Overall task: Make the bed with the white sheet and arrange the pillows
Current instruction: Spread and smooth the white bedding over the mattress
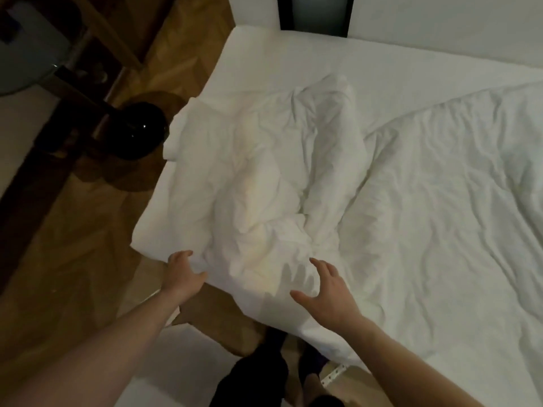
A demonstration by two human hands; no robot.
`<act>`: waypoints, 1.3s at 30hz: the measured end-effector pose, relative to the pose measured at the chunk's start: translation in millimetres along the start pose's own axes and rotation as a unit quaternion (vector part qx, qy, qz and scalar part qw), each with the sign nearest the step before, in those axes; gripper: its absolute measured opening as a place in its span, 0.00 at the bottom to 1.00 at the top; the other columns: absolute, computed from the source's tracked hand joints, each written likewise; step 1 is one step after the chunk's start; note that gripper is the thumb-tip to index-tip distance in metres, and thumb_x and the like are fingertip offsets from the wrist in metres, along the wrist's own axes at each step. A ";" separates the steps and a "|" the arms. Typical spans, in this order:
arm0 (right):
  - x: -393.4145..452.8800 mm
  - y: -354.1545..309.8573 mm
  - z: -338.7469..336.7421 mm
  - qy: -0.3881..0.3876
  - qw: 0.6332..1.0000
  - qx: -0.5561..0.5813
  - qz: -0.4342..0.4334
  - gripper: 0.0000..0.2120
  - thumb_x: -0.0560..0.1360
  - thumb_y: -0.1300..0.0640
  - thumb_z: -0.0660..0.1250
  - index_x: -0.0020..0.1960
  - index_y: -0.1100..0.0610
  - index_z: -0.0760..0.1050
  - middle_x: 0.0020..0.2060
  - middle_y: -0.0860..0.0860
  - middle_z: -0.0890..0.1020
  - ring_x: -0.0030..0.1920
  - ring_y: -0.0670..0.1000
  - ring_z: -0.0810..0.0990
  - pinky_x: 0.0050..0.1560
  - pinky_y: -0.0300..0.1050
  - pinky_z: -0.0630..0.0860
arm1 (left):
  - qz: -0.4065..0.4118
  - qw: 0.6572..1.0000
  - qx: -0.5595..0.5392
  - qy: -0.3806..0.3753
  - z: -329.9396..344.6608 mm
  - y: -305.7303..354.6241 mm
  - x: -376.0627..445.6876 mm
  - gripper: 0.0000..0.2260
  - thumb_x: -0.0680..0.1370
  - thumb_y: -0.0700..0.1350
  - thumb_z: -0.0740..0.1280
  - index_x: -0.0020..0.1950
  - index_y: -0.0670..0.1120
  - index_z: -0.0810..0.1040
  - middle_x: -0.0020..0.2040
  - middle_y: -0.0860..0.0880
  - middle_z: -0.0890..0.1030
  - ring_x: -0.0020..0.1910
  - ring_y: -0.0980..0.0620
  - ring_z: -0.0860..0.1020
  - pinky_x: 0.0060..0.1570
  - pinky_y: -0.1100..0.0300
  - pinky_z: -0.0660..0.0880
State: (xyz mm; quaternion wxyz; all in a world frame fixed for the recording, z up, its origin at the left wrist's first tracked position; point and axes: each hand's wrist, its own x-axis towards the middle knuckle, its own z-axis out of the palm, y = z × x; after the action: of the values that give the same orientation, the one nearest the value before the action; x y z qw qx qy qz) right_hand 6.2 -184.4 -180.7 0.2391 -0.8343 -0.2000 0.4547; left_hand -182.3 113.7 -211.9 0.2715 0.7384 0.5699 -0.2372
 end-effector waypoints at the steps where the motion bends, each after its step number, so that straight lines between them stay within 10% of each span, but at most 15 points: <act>1: 1.2 -7.1 5.0 -0.001 1.000 0.006 -0.005 0.44 0.73 0.34 0.70 0.82 0.47 0.56 0.80 0.47 0.61 0.77 0.54 0.66 0.73 0.51 0.69 | -0.006 1.000 -0.004 -0.022 0.1 -15.7 12.9 0.35 0.70 0.55 0.76 0.74 0.50 0.68 0.72 0.45 0.69 0.61 0.43 0.78 0.59 0.46 0.80; 10: 40.0 -80.3 49.5 -0.011 0.999 -0.002 -0.040 0.47 0.71 0.28 0.69 0.82 0.42 0.51 0.80 0.42 0.56 0.79 0.51 0.59 0.78 0.52 0.62 | -0.030 0.999 -0.003 -0.015 -40.2 -57.7 94.8 0.33 0.72 0.53 0.76 0.74 0.48 0.69 0.73 0.44 0.70 0.61 0.43 0.77 0.48 0.57 0.75; 14: 95.0 -117.9 89.0 -0.008 1.000 0.019 -0.014 0.53 0.66 0.26 0.71 0.82 0.40 0.48 0.81 0.42 0.51 0.81 0.52 0.53 0.79 0.56 0.61 | -0.052 0.998 -0.033 0.009 -63.7 -59.7 169.0 0.31 0.74 0.52 0.76 0.74 0.51 0.68 0.74 0.44 0.68 0.66 0.38 0.74 0.61 0.47 0.77; 20: 173.9 -124.4 160.6 0.022 0.995 -0.015 0.094 0.49 0.72 0.38 0.73 0.82 0.43 0.46 0.79 0.51 0.61 0.72 0.60 0.70 0.68 0.56 0.73 | -0.012 0.991 -0.063 -0.114 -66.7 -61.8 251.6 0.67 0.53 0.71 0.80 0.82 0.52 0.47 0.81 0.49 0.58 0.78 0.42 0.60 0.74 0.40 0.63; 26: 187.7 -129.4 142.4 0.112 0.989 0.033 0.086 0.12 0.78 0.55 0.63 0.60 0.47 0.78 0.48 0.46 0.84 0.50 0.54 0.83 0.49 0.50 0.78 | 0.138 0.950 -0.105 -0.259 -70.8 -16.5 257.6 0.29 0.72 0.61 0.75 0.70 0.52 0.75 0.63 0.55 0.79 0.64 0.51 0.76 0.59 0.56 0.73; 31: 148.8 -151.2 74.6 0.273 0.945 0.167 0.073 0.15 0.80 0.62 0.61 0.59 0.49 0.81 0.48 0.44 0.83 0.52 0.51 0.81 0.49 0.47 0.73 | 0.186 0.973 -0.127 -0.051 -126.6 -23.8 239.6 0.06 0.80 0.46 0.66 0.46 0.46 0.79 0.41 0.49 0.81 0.43 0.46 0.79 0.40 0.54 0.72; 39: 75.6 -212.2 49.7 0.200 0.967 0.158 -0.004 0.16 0.78 0.61 0.63 0.54 0.40 0.78 0.44 0.32 0.82 0.45 0.35 0.80 0.43 0.36 0.75 | 0.282 0.934 0.086 0.201 -270.4 -63.3 168.4 0.20 0.72 0.34 0.70 0.29 0.48 0.63 0.25 0.49 0.62 0.25 0.49 0.63 0.30 0.61 0.59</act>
State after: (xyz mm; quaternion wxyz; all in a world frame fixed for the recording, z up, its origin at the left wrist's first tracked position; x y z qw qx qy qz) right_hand -22.7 39.0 -131.0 0.4045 -0.8593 -0.0772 0.3035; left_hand -192.6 428.1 -131.1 0.1427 0.9214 0.3587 -0.0457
